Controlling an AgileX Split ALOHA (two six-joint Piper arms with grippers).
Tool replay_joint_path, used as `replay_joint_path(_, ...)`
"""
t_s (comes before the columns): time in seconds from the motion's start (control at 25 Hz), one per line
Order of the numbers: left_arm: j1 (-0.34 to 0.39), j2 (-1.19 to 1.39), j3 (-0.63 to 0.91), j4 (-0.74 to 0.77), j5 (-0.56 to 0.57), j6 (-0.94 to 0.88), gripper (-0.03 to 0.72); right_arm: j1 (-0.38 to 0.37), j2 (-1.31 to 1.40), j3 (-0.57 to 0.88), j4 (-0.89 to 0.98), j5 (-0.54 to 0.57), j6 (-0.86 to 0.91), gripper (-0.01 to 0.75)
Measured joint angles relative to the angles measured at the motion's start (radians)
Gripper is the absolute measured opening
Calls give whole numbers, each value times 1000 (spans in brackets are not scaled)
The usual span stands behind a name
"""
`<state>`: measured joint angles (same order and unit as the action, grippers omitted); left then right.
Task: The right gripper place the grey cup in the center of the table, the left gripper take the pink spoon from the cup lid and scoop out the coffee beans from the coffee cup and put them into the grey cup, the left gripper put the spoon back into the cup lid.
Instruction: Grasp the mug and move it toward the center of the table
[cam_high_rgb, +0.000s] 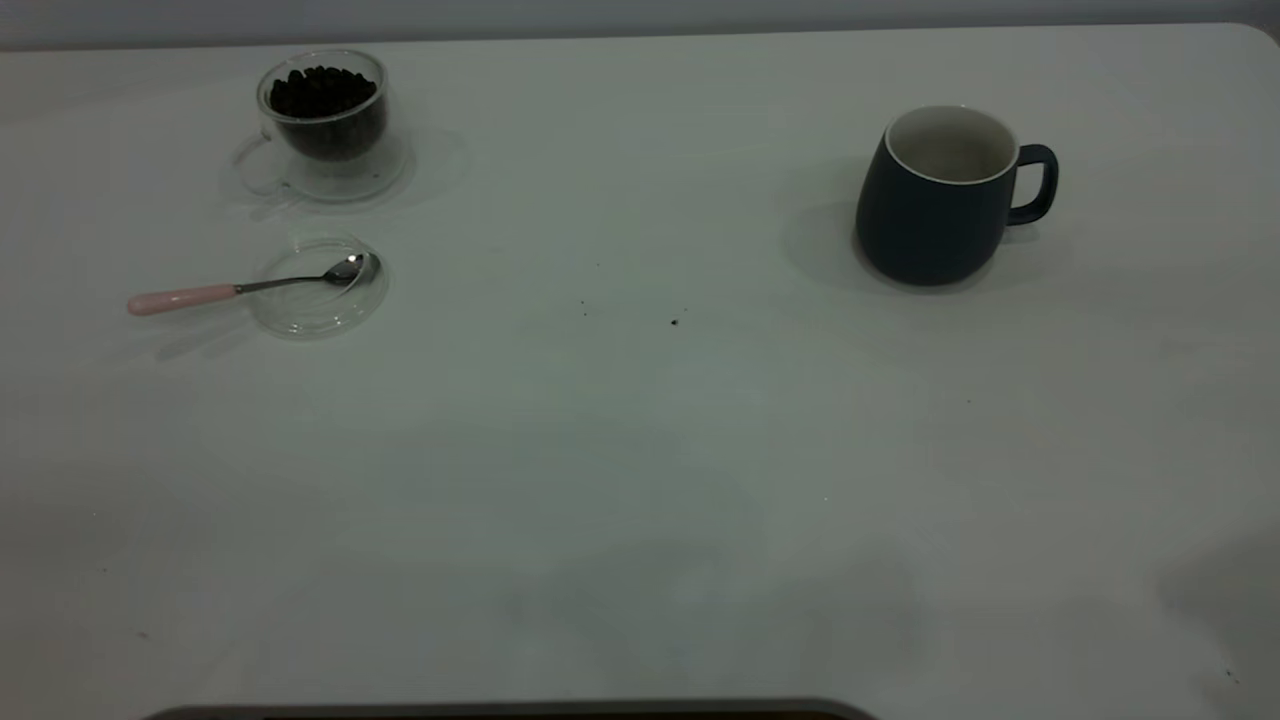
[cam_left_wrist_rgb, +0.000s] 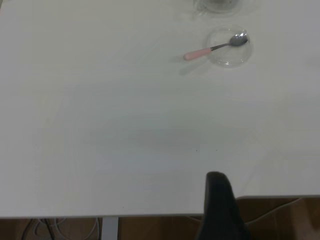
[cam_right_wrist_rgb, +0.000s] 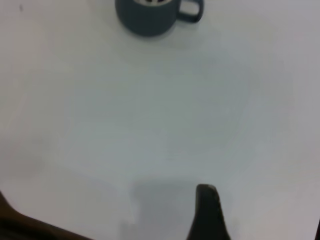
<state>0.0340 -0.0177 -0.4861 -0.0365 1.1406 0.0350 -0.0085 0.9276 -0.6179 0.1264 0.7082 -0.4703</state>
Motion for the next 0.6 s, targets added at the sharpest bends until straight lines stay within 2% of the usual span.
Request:
replay_joint_path(0.4, 0, 0, 0, 0, 0, 0, 548, 7, 491, -147, 6, -257, -285, 591)
replay_joint_path(0.6, 0, 0, 0, 0, 0, 0, 548, 32, 725, -243, 5, -337, -385, 591)
